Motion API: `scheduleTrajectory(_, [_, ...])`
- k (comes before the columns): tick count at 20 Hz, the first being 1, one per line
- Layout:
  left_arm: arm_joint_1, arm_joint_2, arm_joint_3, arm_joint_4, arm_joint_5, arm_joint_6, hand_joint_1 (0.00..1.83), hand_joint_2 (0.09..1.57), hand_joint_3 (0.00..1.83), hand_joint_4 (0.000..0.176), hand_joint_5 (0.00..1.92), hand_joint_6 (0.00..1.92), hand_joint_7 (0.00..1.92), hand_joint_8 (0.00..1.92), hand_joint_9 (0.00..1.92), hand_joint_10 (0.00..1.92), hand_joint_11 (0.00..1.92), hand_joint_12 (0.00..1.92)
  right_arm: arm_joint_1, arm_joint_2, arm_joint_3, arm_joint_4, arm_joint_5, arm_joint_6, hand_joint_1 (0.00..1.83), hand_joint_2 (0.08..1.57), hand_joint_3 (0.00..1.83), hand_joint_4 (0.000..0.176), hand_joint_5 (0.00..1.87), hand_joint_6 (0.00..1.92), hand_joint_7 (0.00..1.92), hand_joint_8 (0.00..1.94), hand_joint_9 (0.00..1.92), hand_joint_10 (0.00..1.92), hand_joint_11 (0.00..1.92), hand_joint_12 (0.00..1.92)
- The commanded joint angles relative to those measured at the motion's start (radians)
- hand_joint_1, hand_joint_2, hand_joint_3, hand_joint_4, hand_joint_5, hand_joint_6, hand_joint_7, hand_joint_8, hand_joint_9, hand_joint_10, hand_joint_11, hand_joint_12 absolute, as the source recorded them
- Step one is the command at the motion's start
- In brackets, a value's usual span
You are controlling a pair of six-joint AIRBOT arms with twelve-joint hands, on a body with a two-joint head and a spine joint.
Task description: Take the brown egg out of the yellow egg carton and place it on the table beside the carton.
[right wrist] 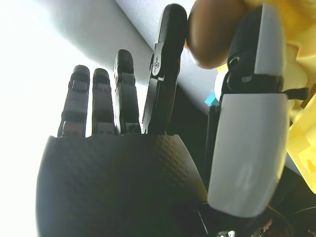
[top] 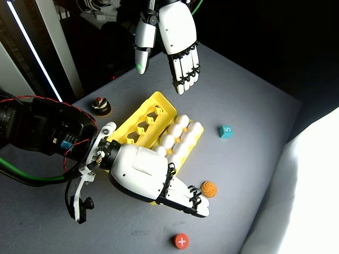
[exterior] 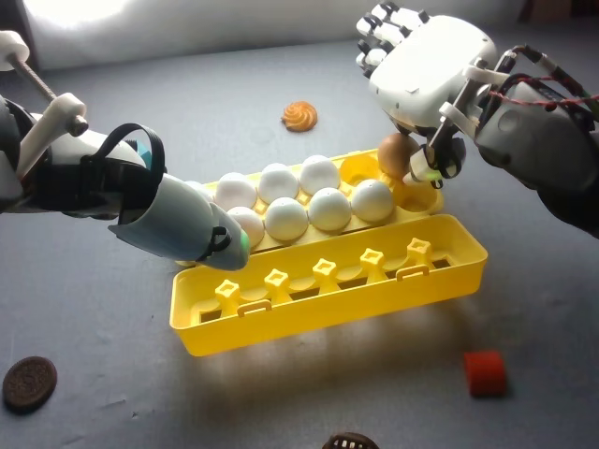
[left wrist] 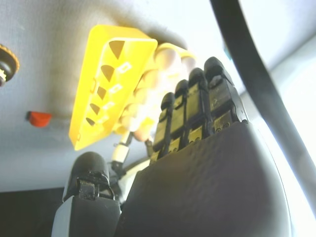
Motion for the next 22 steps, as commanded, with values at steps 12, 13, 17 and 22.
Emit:
scheduleTrajectory(12, [-0.015,0.003,0.004,0.058,-0.023,0.002,0.00,1.18,0.00,0.000,0.07,0.00,0.08,0.00,0.07,0.00,0.00,0.15,0.033,0.030,-0.019,-0.047,0.086,-0.018,1.16,0.99,0.00,0.000,1.30,0.45,0.32,0.00,0.00,0.00,0.00,0.00])
scheduleTrajectory(13, [-0.016,0.003,0.004,0.058,-0.023,0.002,0.00,1.18,0.00,0.000,0.07,0.00,0.08,0.00,0.06,0.00,0.00,0.14,0.030,0.032,-0.022,-0.047,0.086,-0.018,1.16,0.99,0.00,0.000,1.30,0.45,0.32,0.00,0.00,0.00,0.00,0.00])
scheduleTrajectory(17, [-0.016,0.003,0.004,0.058,-0.023,0.002,0.00,1.18,0.00,0.000,0.05,0.00,0.04,0.00,0.03,0.00,0.00,0.08,0.017,0.032,-0.028,-0.047,0.085,-0.015,1.18,0.98,0.00,0.000,1.33,0.39,0.33,0.00,0.00,0.00,0.00,0.00])
scheduleTrajectory(22, [-0.016,0.004,0.005,0.058,-0.023,0.002,0.00,1.18,0.00,0.000,0.07,0.00,0.07,0.00,0.06,0.00,0.00,0.13,0.019,0.032,-0.028,-0.048,0.091,-0.014,1.17,0.99,0.00,0.000,1.31,0.43,0.32,0.00,0.00,0.00,0.00,0.00])
